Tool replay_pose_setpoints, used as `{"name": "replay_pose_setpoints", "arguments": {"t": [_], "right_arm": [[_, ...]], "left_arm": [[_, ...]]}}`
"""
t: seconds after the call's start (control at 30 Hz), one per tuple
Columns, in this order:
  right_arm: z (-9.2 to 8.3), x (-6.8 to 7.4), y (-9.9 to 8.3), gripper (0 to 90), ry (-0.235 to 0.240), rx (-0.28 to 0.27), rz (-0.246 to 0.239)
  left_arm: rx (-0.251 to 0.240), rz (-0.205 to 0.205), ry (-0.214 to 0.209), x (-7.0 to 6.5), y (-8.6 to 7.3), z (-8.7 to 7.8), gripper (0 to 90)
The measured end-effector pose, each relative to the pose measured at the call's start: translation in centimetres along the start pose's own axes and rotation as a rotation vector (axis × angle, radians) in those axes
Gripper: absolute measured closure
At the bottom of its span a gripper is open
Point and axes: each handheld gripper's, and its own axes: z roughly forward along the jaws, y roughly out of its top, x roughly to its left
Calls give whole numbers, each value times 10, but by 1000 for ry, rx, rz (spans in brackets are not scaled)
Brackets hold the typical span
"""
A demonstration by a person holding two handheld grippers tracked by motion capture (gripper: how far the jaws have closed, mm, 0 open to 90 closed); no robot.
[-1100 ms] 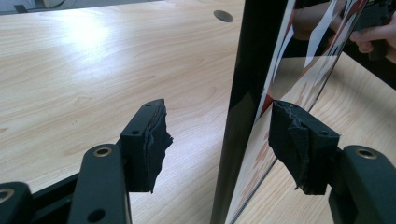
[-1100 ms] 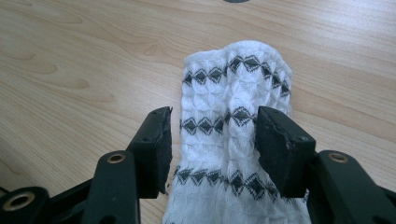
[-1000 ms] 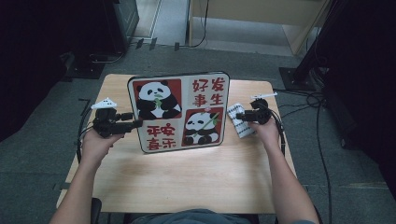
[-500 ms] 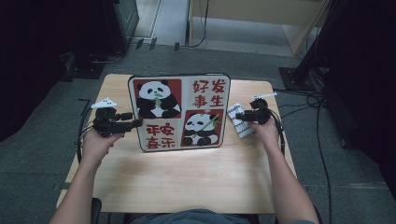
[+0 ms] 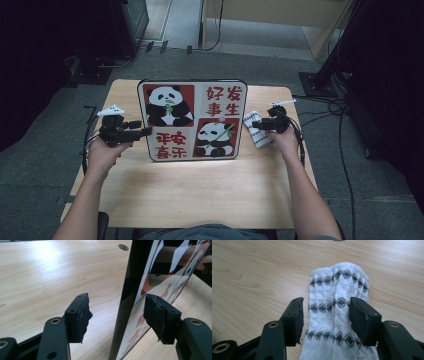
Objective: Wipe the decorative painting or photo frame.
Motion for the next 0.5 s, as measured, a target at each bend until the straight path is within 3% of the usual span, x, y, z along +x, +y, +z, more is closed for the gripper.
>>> {"name": "replay_pose_setpoints", "arguments": {"t": [0.5], "right_arm": [[0,2,3,459,4,-3,1]], "left_arm": [[-12,0,14,2,-5,-14,373]]}}
